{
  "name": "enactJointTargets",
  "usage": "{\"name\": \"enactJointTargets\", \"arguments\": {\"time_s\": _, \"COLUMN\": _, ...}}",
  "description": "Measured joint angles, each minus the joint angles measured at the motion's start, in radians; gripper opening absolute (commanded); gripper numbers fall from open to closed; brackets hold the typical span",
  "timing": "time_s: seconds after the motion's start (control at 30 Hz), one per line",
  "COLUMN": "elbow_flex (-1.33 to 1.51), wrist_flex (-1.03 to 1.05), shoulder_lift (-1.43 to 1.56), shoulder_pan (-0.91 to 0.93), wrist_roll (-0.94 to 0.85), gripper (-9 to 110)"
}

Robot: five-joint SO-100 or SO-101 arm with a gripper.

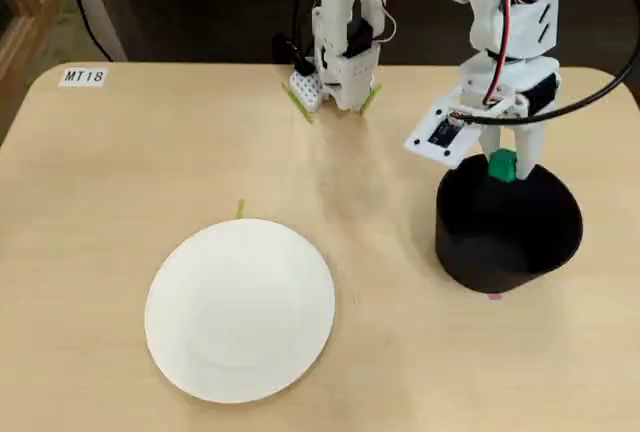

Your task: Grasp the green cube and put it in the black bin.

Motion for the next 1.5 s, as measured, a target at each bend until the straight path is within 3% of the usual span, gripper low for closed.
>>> {"name": "enactJointTargets", "arguments": {"time_s": 0.13, "elbow_flex": 0.0, "wrist_flex": -0.054, "shoulder_lift": -0.026, "shoulder_pan": 0.0, "wrist_roll": 0.028, "gripper": 1}}
{"name": "enactJointTargets", "arguments": {"time_s": 0.2, "elbow_flex": 0.002, "wrist_flex": -0.052, "shoulder_lift": -0.032, "shoulder_pan": 0.012, "wrist_roll": 0.037, "gripper": 26}}
{"name": "enactJointTargets", "arguments": {"time_s": 0.33, "elbow_flex": 0.029, "wrist_flex": -0.034, "shoulder_lift": -0.032, "shoulder_pan": 0.035, "wrist_roll": 0.018, "gripper": 33}}
{"name": "enactJointTargets", "arguments": {"time_s": 0.47, "elbow_flex": 0.028, "wrist_flex": -0.026, "shoulder_lift": -0.032, "shoulder_pan": 0.032, "wrist_roll": 0.017, "gripper": 23}}
{"name": "enactJointTargets", "arguments": {"time_s": 0.53, "elbow_flex": 0.028, "wrist_flex": -0.026, "shoulder_lift": -0.032, "shoulder_pan": 0.032, "wrist_roll": 0.018, "gripper": 0}}
{"name": "enactJointTargets", "arguments": {"time_s": 0.8, "elbow_flex": 0.101, "wrist_flex": 0.031, "shoulder_lift": 0.094, "shoulder_pan": 0.167, "wrist_roll": 0.074, "gripper": 0}}
{"name": "enactJointTargets", "arguments": {"time_s": 1.03, "elbow_flex": 0.655, "wrist_flex": -0.137, "shoulder_lift": 0.752, "shoulder_pan": 0.584, "wrist_roll": 0.129, "gripper": 0}}
{"name": "enactJointTargets", "arguments": {"time_s": 1.5, "elbow_flex": 1.39, "wrist_flex": -0.187, "shoulder_lift": 1.44, "shoulder_pan": 0.647, "wrist_roll": 0.167, "gripper": 0}}
